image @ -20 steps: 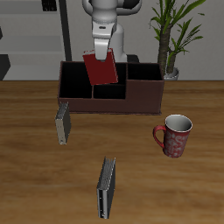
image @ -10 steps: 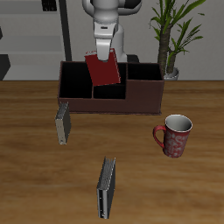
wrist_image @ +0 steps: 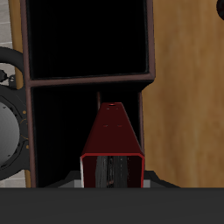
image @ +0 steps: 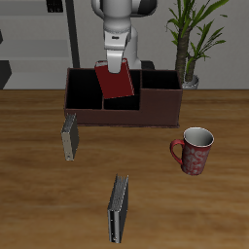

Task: Place the red book into the back desk caddy's front compartment

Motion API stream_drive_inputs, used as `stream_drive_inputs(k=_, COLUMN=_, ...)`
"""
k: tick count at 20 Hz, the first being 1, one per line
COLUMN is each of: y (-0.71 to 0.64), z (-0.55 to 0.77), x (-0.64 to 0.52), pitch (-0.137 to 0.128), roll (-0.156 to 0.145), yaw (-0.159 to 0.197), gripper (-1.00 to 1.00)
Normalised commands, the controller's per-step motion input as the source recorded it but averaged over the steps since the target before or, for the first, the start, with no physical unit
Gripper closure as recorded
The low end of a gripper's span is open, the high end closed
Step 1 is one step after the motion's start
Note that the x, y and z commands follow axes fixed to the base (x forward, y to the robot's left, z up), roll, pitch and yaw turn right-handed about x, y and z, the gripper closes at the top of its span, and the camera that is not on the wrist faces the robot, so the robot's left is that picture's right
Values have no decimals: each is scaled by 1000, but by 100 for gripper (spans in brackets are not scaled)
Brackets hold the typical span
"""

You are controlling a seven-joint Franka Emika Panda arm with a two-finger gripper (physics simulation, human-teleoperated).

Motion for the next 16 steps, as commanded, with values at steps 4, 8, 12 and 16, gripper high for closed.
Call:
stream_drive_inputs(k=4, y=-7, z=-105, x=27, pitch=15, roll=-2, yaw=-7, gripper=100)
stream_drive_inputs(k=8, y=-27, z=-81, x=11, pitch=8, roll=-2, yaw=-3, gripper=100)
stream_drive_inputs(k=12, y=-75, z=-87, x=81, pitch=13, roll=-13, yaw=3, gripper=100)
stream_drive_inputs(k=16, y=2, z=-30, x=63, pitch=1, roll=6, yaw=0, gripper=100)
